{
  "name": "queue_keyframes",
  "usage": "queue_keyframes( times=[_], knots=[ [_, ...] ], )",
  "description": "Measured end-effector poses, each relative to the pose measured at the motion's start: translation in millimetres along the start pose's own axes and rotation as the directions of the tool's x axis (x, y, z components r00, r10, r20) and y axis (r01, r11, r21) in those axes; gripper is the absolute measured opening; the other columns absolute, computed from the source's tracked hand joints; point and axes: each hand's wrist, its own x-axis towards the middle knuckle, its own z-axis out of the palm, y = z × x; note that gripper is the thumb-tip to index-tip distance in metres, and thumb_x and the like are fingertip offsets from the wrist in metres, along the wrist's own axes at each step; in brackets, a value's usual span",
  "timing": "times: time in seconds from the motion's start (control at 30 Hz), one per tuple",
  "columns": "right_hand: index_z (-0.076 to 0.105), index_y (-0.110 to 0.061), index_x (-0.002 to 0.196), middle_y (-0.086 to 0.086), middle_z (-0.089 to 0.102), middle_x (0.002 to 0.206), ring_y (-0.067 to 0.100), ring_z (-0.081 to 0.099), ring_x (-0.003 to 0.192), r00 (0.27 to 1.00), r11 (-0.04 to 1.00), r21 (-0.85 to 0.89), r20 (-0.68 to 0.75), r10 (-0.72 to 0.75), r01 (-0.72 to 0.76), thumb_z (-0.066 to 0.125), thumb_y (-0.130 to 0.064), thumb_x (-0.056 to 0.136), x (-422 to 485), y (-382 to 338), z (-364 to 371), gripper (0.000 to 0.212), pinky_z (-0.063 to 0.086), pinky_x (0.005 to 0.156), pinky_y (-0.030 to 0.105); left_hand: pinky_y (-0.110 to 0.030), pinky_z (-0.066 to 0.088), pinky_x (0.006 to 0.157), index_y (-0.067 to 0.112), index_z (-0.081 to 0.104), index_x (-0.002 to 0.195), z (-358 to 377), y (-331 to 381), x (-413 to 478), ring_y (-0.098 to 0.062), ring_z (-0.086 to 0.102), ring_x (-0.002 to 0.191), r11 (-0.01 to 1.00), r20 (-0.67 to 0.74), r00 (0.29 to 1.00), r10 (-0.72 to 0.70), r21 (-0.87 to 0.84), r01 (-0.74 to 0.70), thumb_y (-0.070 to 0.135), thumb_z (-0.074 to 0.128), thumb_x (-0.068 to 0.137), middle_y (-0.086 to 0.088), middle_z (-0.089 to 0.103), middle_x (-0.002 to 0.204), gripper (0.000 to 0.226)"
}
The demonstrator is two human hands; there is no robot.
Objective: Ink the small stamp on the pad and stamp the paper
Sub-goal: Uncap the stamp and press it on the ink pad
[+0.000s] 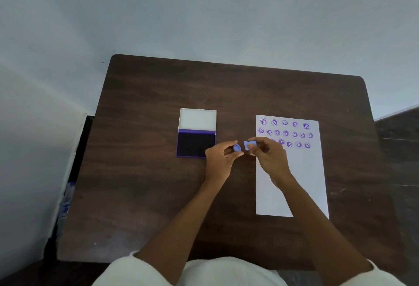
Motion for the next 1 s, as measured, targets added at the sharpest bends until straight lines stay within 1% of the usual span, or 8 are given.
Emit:
queue_keyframes(
  times=[0.1,0.27,0.43,0.5,0.6,0.7,0.77,1.0],
  knots=[
    [0.068,-0.02,0.108,-0.006,0.069,0.094,0.008,0.064,0.084,1.0,1.0,-0.004,-0.014,0.025,-0.025,0.067,-0.028,0.088,1,-1,-6,0.021,0.044,0.072,0.01,-0.002,0.048,0.081,0.001,0.074,0.11,6,-2,3,-0.012,0.069,0.092,0.999,-0.03,0.999,0.019,0.03,-0.018,0.013,0.08,0.083,-0.014,0.076,0.107,0.03],
    [0.068,-0.022,0.11,-0.006,0.069,0.097,0.004,0.063,0.085,0.998,0.998,0.051,-0.048,0.039,-0.037,0.065,-0.03,0.089,-4,-1,-15,0.022,0.045,0.073,0.013,-0.034,0.053,0.098,-0.006,0.072,0.111,20,-3,-1,-0.032,0.068,0.106,0.979,-0.059,0.993,0.104,0.181,-0.092,0.007,0.077,0.085,-0.022,0.07,0.117,0.03],
    [0.07,-0.02,0.108,-0.002,0.072,0.1,0.013,0.066,0.092,0.996,0.984,0.163,-0.039,0.076,-0.068,0.064,-0.029,0.09,-9,-4,-16,0.021,0.052,0.083,0.024,-0.033,0.043,0.111,-0.001,0.058,0.135,16,6,-1,-0.03,0.056,0.129,0.955,0.064,0.991,0.114,0.266,-0.127,0.017,0.075,0.088,-0.018,0.059,0.141,0.053],
    [0.07,-0.022,0.106,-0.003,0.072,0.1,0.013,0.066,0.092,0.997,0.981,0.18,-0.037,0.074,-0.066,0.065,-0.03,0.09,-10,-7,-13,0.019,0.052,0.079,0.021,-0.033,0.047,0.106,0.001,0.06,0.133,-2,11,4,-0.029,0.061,0.125,0.931,0.065,0.974,0.217,0.286,-0.226,0.018,0.072,0.092,-0.017,0.062,0.137,0.046],
    [0.07,-0.023,0.104,-0.004,0.072,0.098,0.011,0.067,0.09,0.999,0.985,0.168,-0.017,0.041,-0.038,0.066,-0.027,0.089,-9,-17,1,0.016,0.05,0.072,0.016,-0.035,0.053,0.099,0.003,0.068,0.123,-48,9,16,-0.027,0.066,0.115,0.858,-0.066,0.908,0.414,0.361,-0.365,0.016,0.068,0.094,-0.015,0.068,0.125,0.032],
    [0.07,-0.024,0.101,-0.01,0.07,0.094,0.008,0.066,0.087,0.998,0.997,0.028,-0.008,-0.069,0.07,0.067,-0.028,0.088,-8,-30,24,0.014,0.049,0.075,0.015,-0.034,0.045,0.105,0.01,0.059,0.133,-105,-16,24,-0.022,0.053,0.127,0.846,-0.154,0.914,0.375,0.46,-0.269,0.026,0.065,0.096,-0.012,0.058,0.137,0.041],
    [0.07,-0.018,0.102,-0.007,0.069,0.095,0.008,0.063,0.083,0.983,0.981,-0.073,0.049,-0.178,0.181,0.065,-0.029,0.089,-6,-38,44,0.017,0.047,0.077,0.014,-0.036,0.04,0.111,0.014,0.049,0.143,-134,-39,21,-0.022,0.045,0.136,0.853,-0.117,0.952,0.284,0.483,-0.196,0.037,0.066,0.094,-0.01,0.049,0.148,0.057],
    [0.065,-0.012,0.108,0.007,0.065,0.106,0.009,0.053,0.085,0.907,0.842,-0.362,0.289,-0.307,0.4,0.066,-0.019,0.089,11,-58,102,0.02,0.039,0.076,0.02,-0.051,0.034,0.119,0.01,0.039,0.151,-157,-89,16,-0.022,0.035,0.147,0.77,0.116,0.943,0.311,0.551,-0.322,0.055,0.072,0.083,-0.008,0.043,0.156,0.087]
  ],
)
